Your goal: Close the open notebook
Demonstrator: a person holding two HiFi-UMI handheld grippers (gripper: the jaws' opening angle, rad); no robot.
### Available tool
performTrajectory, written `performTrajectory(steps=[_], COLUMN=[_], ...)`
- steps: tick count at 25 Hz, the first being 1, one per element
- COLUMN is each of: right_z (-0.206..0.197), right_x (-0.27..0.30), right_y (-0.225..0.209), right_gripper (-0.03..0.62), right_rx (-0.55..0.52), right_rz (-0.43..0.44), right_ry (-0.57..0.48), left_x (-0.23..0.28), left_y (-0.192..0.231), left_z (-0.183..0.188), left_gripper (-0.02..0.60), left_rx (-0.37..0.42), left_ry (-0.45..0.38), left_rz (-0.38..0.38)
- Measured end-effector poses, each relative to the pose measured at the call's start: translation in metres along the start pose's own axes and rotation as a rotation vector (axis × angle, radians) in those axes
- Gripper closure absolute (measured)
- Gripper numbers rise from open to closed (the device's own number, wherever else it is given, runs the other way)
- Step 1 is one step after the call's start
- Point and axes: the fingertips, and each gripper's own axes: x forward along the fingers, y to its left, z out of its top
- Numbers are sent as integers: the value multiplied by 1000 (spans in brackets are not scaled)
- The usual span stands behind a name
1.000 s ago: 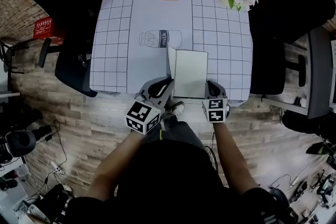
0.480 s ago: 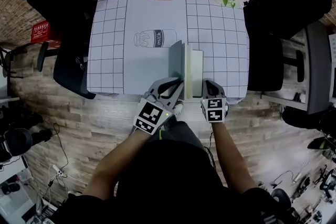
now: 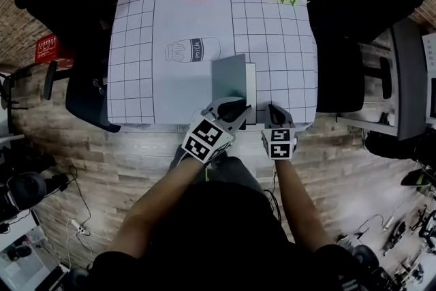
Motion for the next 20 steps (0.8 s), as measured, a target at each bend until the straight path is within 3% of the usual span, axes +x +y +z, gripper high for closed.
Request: performTrajectory(steps=[2, 6, 14, 20], right_z=[1, 4, 4, 27], right_x=[-1, -3, -6, -12], right_y=[-1, -2, -2, 2], right_gripper=[580, 580, 580, 580], right_rx=[2, 6, 16, 13], right_rz=[-3, -4, -10, -19], right_ry=[-4, -15, -13, -60], left_x=[12, 24, 26, 7], left_y=[2, 9, 14, 34], left_z=[-12, -26, -22, -6], left_gripper=[419, 387, 388, 520], left_rx=[-33, -58, -31, 0], left_ry=[44, 89, 97, 47], left_rz=[-23, -30, -18, 35])
